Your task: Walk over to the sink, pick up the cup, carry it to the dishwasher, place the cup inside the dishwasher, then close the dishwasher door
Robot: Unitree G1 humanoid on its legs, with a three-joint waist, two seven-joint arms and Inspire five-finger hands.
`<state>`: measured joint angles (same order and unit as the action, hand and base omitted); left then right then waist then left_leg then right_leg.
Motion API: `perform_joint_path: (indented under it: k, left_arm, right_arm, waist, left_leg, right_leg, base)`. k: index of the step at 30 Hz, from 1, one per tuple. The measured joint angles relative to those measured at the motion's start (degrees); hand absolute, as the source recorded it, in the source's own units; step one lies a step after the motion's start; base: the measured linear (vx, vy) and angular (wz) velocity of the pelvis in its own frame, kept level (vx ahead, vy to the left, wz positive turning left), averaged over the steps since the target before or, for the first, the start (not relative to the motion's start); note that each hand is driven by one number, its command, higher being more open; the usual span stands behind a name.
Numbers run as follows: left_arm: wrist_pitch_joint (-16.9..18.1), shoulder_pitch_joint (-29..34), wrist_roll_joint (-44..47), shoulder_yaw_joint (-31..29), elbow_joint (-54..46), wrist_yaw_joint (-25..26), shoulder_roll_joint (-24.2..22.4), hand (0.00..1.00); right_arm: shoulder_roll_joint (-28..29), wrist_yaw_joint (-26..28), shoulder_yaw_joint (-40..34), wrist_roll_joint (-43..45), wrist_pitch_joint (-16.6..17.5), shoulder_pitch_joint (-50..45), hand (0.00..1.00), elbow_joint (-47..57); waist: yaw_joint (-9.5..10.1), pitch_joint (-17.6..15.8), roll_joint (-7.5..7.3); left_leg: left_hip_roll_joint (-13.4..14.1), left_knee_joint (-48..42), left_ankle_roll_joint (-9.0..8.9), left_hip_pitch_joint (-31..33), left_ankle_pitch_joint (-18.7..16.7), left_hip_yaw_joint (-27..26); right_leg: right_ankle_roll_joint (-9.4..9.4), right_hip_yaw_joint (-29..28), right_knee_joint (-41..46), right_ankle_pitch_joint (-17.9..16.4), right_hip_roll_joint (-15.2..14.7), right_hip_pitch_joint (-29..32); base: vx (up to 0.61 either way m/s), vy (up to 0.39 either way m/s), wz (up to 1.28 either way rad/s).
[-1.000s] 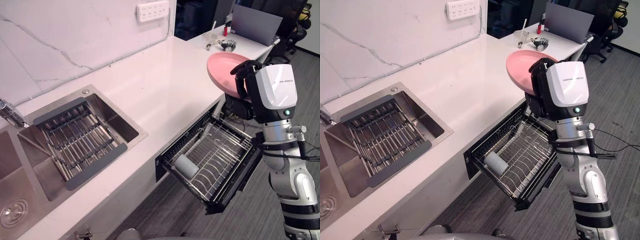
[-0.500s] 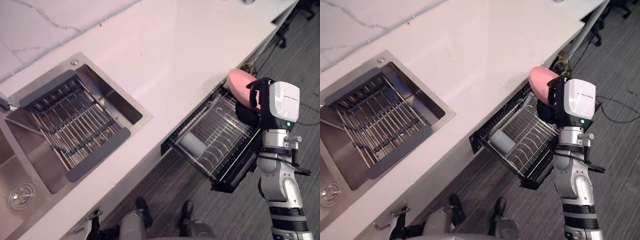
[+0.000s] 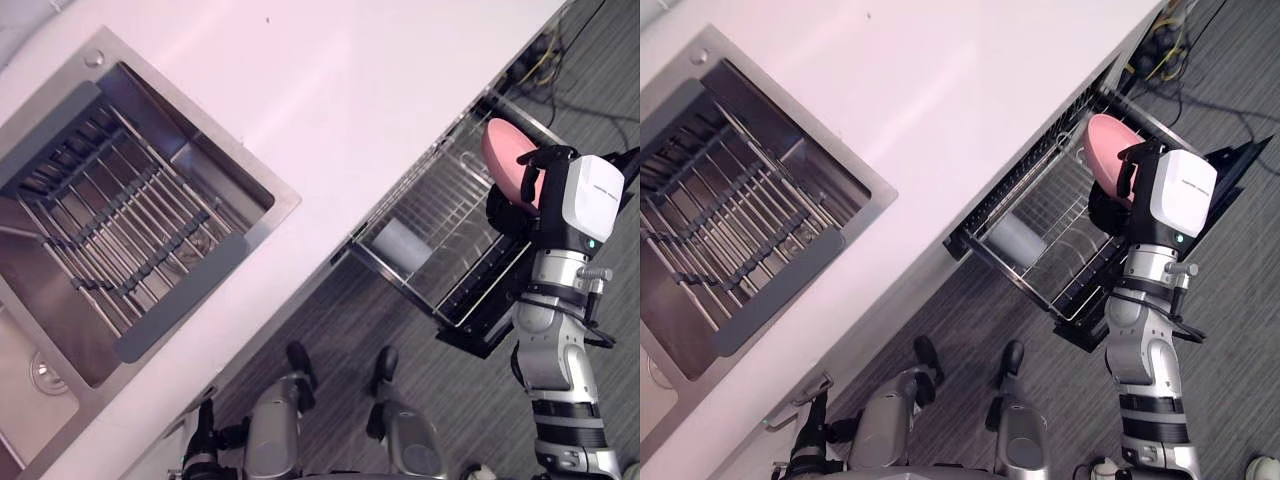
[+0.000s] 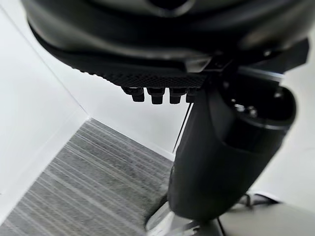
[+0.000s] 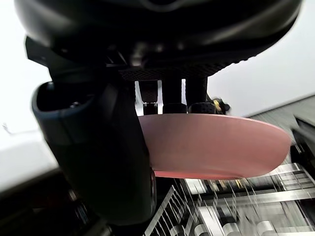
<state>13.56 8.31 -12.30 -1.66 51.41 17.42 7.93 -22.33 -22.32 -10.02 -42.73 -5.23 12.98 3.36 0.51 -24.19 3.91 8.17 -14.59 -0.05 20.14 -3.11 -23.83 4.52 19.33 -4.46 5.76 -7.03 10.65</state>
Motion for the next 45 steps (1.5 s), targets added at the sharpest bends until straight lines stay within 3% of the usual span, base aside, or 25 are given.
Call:
perform_joint_path:
  k: [11, 12, 22, 29, 34, 39, 41, 45]
  left_arm:
    - [-2.0, -2.1, 0.0, 5.0, -2.1, -1.6, 1.3, 1.00]
    - [-2.1, -2.4, 0.0, 5.6, -2.2, -1.6, 1.5, 1.00]
    - [-2.9, -2.9, 0.0, 6.8, -4.4, -1.8, 1.5, 1.00]
    - [-3.3, -2.7, 2.4, 6.5, -6.6, -2.6, 0.5, 1.00]
    - [-4.6, -0.8, 2.8, 4.3, -5.6, -2.9, -0.1, 1.00]
    - [-4.6, 1.6, 2.8, 1.4, -3.1, -2.8, -0.1, 1.00]
    - [-4.3, 2.6, 2.2, 0.2, -1.6, -2.5, 0.0, 1.00]
    - [-4.2, 4.1, 2.1, -0.8, -0.8, -2.3, -0.1, 1.00]
  right_arm:
    - [-3.4, -0.7, 0.9, 7.7, -0.2, 7.8, 0.00, -21.1]
    - [-3.9, -1.0, 1.2, 8.3, -0.2, 8.7, 1.00, -22.7]
    - [-5.0, -4.4, 1.9, 16.5, 0.9, 11.6, 1.00, -29.8]
    - [-3.4, 3.1, 0.9, 25.8, 1.8, 5.7, 1.00, -22.1]
    - [1.4, 7.4, -2.0, 28.1, 5.6, -1.0, 1.00, -15.1]
    - [5.6, 8.0, -7.7, 29.8, 9.4, -6.2, 1.00, -8.3]
    - [6.4, 5.2, -12.0, 32.3, 10.1, -7.2, 1.00, -7.3]
    - [6.9, -0.5, -19.9, 39.2, 10.0, -6.9, 1.00, -8.0]
  waist:
    - [0.31, -2.2, 2.29]
    - [0.35, -2.3, 2.64]
    - [1.06, -2.5, 3.61]
    - [1.05, -2.0, 3.69]
    - [-0.02, 0.7, 2.27]
    - [-0.74, 4.8, -0.97]
    - [-1.25, 6.7, -2.31]
    - [-3.07, 7.7, -2.84]
  left_leg:
    - [-3.2, 6.1, 0.47, 0.7, 4.0, 3.6]
    - [-3.4, 6.5, 0.50, 0.7, 4.3, 3.8]
    - [-4.3, 9.9, 0.77, -1.3, 7.2, 5.9]
    - [-4.7, 13.6, 0.53, -5.6, 8.9, 5.7]
    - [-4.7, 14.7, 0.36, -8.0, 9.1, 5.4]
    - [-4.7, 16.0, 0.10, -11.2, 8.9, 3.7]
    - [-4.7, 16.4, -0.39, -12.5, 8.6, 2.9]
    - [-4.7, 16.5, -0.40, -13.5, 8.6, 1.6]
  right_leg:
    - [0.17, 1.1, -0.1, 0.6, -1.3, 2.3]
    - [0.17, 1.4, -0.1, 0.8, -1.4, 2.3]
    - [0.02, 2.5, -0.3, 1.7, -2.1, 1.0]
    - [0.12, 2.5, -0.4, 1.7, -2.0, -1.6]
    - [0.43, 2.3, -0.4, 1.4, -1.9, -3.4]
    - [0.60, 0.8, -0.4, 1.1, -1.8, -5.2]
    - [0.75, 0.0, -0.4, 0.8, -1.8, -5.8]
    - [0.84, -1.2, -0.4, 0.9, -1.9, -6.1]
  base:
    - [-0.01, 0.011, 0.07]
    - [-0.04, 0.021, 0.13]
    - [-0.05, 0.032, 0.07]
    - [-0.02, 0.026, 0.00]
    - [0.04, 0.023, -0.03]
    - [0.02, 0.028, -0.16]
    - [-0.01, 0.033, -0.16]
    - [-0.01, 0.021, -0.16]
